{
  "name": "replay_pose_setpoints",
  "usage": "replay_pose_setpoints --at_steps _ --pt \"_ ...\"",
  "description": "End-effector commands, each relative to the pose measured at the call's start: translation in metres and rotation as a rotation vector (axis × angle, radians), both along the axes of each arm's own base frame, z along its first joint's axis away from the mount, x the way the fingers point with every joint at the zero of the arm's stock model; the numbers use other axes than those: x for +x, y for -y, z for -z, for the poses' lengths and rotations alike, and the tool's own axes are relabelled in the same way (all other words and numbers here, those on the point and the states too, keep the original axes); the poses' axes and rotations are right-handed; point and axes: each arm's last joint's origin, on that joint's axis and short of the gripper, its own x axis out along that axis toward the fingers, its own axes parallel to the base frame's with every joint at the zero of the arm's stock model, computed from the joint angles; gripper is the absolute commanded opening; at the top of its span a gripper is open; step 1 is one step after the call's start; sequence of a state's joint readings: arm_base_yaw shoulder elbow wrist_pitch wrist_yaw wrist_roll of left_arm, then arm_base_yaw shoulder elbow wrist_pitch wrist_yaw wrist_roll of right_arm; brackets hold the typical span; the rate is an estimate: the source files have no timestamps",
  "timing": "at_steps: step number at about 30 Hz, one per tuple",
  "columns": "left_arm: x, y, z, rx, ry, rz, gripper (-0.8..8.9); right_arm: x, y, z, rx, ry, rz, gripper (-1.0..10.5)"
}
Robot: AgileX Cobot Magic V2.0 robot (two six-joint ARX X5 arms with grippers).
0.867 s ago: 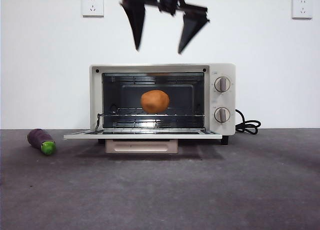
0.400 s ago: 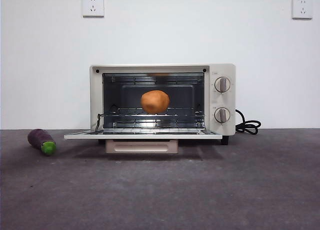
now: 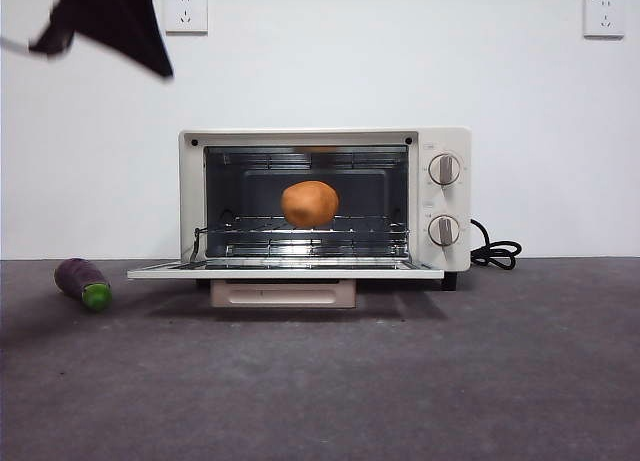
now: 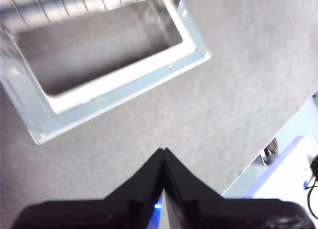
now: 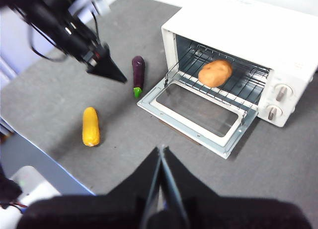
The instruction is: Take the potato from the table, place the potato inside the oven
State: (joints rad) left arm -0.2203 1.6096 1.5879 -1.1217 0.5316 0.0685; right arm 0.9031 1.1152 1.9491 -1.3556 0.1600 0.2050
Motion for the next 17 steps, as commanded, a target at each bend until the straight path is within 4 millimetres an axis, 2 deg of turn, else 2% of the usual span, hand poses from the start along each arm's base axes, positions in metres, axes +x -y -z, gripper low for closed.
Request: replay_pose_setpoints --at_steps 1,6,9,17 --pt "0.005 -0.005 0.036 0.016 -0.067 -0.016 -0.06 -0.013 0.016 0.006 0.035 -0.033 0.026 0.0" --pt "0.007 -0.025 0.085 0.0 -0.147 -0.15 -0.06 -0.032 0.04 0.012 0.106 -0.037 0.048 0.0" --pt "0.006 -0.04 0.103 -0.014 -0.183 -0.235 -0.06 -0.04 0.05 0.017 0.129 -0.041 0.056 0.0" --pt "0.011 -0.064 0.114 -0.008 -0.205 -0.386 -0.06 -0.047 0.059 0.028 0.14 -0.055 0.065 0.0"
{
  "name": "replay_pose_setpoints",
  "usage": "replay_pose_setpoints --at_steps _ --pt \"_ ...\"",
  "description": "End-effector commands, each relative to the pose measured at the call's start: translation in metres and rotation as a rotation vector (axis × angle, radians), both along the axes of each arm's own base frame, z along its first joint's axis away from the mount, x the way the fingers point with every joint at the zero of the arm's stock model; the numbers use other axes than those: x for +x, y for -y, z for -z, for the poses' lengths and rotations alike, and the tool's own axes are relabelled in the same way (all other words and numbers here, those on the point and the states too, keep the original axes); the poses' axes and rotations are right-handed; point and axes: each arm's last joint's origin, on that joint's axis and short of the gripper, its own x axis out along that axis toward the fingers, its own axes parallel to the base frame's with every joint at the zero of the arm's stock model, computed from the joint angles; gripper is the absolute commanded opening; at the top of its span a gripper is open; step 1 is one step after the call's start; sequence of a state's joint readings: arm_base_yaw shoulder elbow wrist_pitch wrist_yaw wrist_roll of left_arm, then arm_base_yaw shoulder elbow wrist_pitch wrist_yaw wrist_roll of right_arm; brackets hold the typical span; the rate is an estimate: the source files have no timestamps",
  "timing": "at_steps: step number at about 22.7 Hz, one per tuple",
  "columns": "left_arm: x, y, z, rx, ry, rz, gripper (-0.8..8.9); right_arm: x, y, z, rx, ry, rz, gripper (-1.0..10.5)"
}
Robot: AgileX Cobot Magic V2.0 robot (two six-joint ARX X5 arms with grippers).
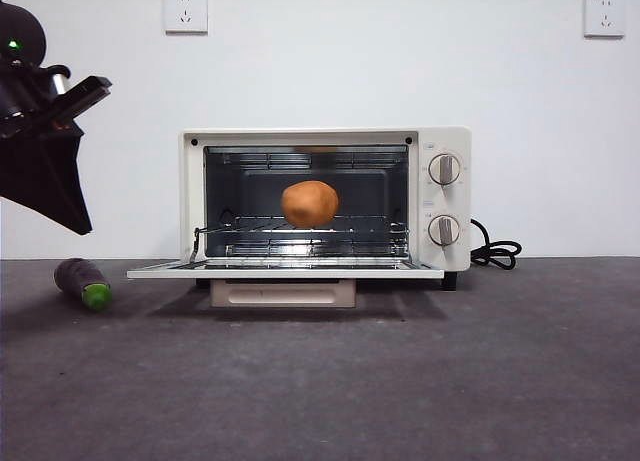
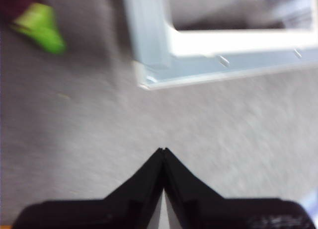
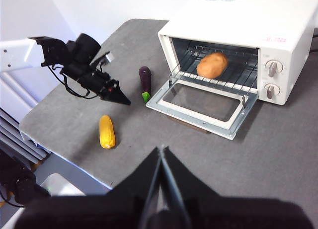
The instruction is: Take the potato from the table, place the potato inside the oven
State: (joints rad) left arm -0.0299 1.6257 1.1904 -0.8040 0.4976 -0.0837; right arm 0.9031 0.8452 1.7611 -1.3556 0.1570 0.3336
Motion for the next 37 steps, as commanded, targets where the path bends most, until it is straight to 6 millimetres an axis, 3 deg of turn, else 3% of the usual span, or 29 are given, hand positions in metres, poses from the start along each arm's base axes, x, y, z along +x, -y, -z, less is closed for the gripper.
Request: replay_pose_setpoints --at_steps 1,9,24,37 --pt "0.005 -0.006 0.008 -0.023 -0.038 -0.082 -0.06 0.0 0.0 0.006 -0.011 -0.036 0.009 0.0" --pt "0.018 -0.004 0.038 -0.033 -0.141 -0.13 -0.06 0.003 -0.004 0.012 -0.031 -0.058 0.011 0.0" --pt "0.04 0.002 0.075 -0.137 -0.189 -0.179 -0.06 -0.002 0.002 0.012 -0.015 -0.052 0.01 0.0" --pt "0.049 0.011 0.076 -0.216 -0.15 -0.185 -0.06 -0.002 0.002 0.012 -0.013 -0.054 0.012 0.0"
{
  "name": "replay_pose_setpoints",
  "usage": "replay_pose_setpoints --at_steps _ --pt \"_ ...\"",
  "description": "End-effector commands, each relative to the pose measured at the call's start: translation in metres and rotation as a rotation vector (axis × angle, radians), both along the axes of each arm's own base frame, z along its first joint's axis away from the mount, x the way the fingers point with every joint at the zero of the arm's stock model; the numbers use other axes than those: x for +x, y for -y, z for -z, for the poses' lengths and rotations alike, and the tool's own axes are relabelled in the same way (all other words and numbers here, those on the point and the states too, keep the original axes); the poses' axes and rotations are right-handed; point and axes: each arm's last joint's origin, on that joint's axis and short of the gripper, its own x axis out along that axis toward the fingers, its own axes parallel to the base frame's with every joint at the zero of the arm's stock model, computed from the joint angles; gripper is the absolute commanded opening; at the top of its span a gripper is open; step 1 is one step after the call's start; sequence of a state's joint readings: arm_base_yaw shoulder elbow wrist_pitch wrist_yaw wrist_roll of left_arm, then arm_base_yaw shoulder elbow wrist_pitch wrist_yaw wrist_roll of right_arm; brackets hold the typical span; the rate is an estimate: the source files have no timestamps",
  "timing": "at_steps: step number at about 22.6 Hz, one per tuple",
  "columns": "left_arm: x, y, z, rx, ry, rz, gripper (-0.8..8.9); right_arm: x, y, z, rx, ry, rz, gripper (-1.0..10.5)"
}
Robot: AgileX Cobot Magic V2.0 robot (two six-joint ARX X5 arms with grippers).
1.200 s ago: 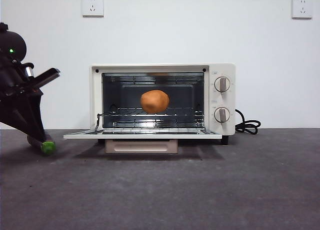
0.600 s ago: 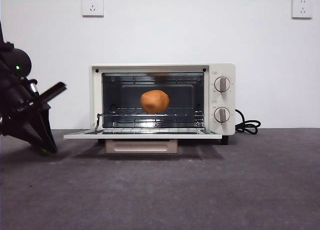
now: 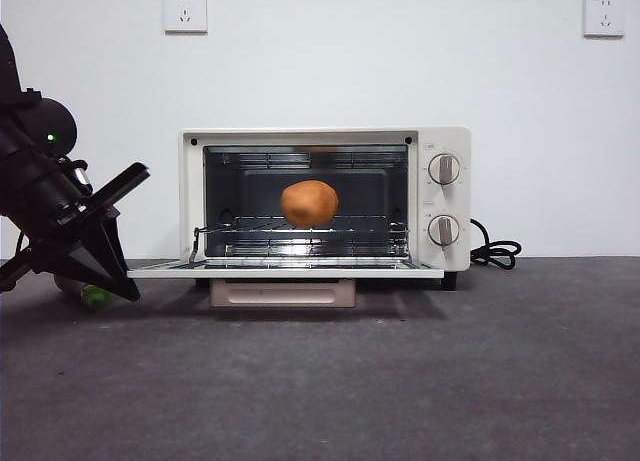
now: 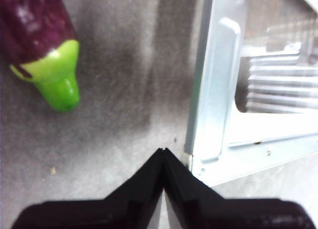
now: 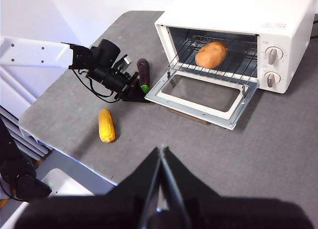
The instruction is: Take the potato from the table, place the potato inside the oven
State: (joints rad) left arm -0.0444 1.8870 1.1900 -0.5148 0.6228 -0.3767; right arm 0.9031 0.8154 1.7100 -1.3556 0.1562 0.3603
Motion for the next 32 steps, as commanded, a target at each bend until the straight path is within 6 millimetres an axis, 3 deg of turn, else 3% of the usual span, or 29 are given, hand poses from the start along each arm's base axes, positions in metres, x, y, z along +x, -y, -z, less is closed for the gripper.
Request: replay_pose_setpoints --at_steps 1,22,32 --pt "0.001 0.001 0.004 -0.024 -0.015 -0.01 -0.06 0.0 0.0 0.003 -0.014 -0.025 0.001 0.0" --pt "0.005 0.006 -0.006 -0.224 0.008 0.052 -0.06 -0.001 0.0 0.003 -0.012 -0.026 0.002 0.0" --pt "0.026 0.01 -0.046 -0.289 0.1 0.071 -0.06 0.0 0.0 0.003 -0.018 -0.021 -0.002 0.0"
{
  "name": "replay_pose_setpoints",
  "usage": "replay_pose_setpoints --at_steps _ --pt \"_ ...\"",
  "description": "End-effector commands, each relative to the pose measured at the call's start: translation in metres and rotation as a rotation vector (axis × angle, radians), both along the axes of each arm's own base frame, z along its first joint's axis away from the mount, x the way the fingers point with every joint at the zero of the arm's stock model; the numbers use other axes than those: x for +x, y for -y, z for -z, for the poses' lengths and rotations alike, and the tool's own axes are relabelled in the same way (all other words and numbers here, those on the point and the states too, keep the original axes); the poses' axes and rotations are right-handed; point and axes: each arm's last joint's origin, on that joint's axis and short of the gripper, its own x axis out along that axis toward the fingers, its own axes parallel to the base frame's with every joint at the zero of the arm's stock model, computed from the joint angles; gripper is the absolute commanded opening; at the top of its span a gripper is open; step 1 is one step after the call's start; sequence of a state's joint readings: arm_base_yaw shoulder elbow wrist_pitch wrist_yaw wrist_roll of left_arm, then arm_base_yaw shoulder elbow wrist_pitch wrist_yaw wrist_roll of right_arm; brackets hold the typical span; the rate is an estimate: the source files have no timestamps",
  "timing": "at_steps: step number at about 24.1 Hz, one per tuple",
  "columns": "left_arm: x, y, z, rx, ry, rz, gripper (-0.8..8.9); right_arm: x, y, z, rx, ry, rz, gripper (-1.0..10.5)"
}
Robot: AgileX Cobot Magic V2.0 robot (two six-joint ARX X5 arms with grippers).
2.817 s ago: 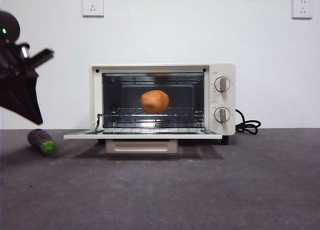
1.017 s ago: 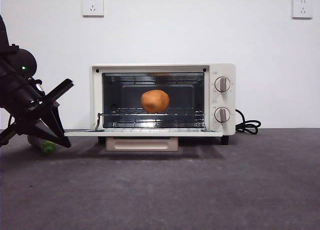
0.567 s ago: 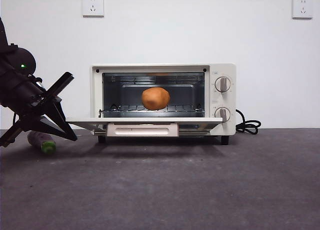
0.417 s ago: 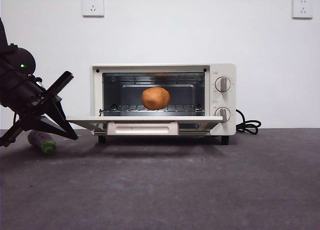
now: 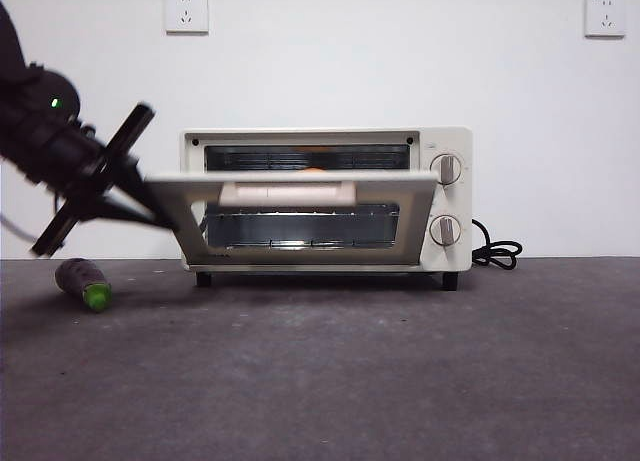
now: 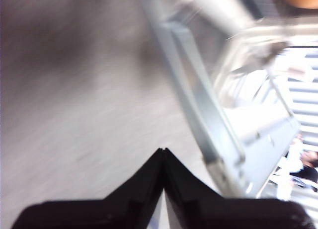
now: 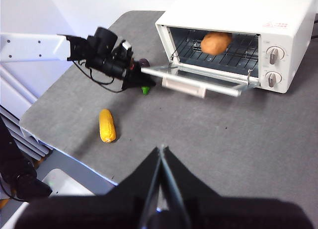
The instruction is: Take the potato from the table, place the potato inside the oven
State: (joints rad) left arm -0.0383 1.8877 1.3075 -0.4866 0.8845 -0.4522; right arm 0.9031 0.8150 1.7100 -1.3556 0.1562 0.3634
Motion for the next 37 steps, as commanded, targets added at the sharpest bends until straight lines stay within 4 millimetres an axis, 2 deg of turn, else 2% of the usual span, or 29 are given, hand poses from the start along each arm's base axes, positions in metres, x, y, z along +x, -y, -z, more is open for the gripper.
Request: replay_pose_setpoints --at_steps 1,10,15,29,34,37 --pt "0.008 0.007 -0.014 -0.026 0.037 0.015 -0.06 0.0 0.0 0.003 -0.02 -0.019 -0.004 0.0" --pt "0.027 0.015 -0.062 -0.037 0.175 0.014 -0.06 0.0 0.0 0.003 -0.021 -0.018 -0.004 0.0" --pt "0.033 0.014 -0.078 0.003 0.229 -0.031 -0.06 0.0 0.0 0.003 -0.022 -0.017 -0.001 0.0" --pt "0.045 0.014 -0.092 0.045 0.383 -0.116 -0.06 0.001 0.002 0.003 -0.055 0.017 0.037 0.0" --pt "0.039 0.014 -0.095 0.049 0.352 -0.107 -0.06 0.002 0.003 0.003 -0.075 0.04 0.094 0.0" --pt "0.029 0.014 -0.106 0.07 0.374 -0.08 -0.06 0.002 0.003 0.003 -0.077 0.043 0.102 0.0"
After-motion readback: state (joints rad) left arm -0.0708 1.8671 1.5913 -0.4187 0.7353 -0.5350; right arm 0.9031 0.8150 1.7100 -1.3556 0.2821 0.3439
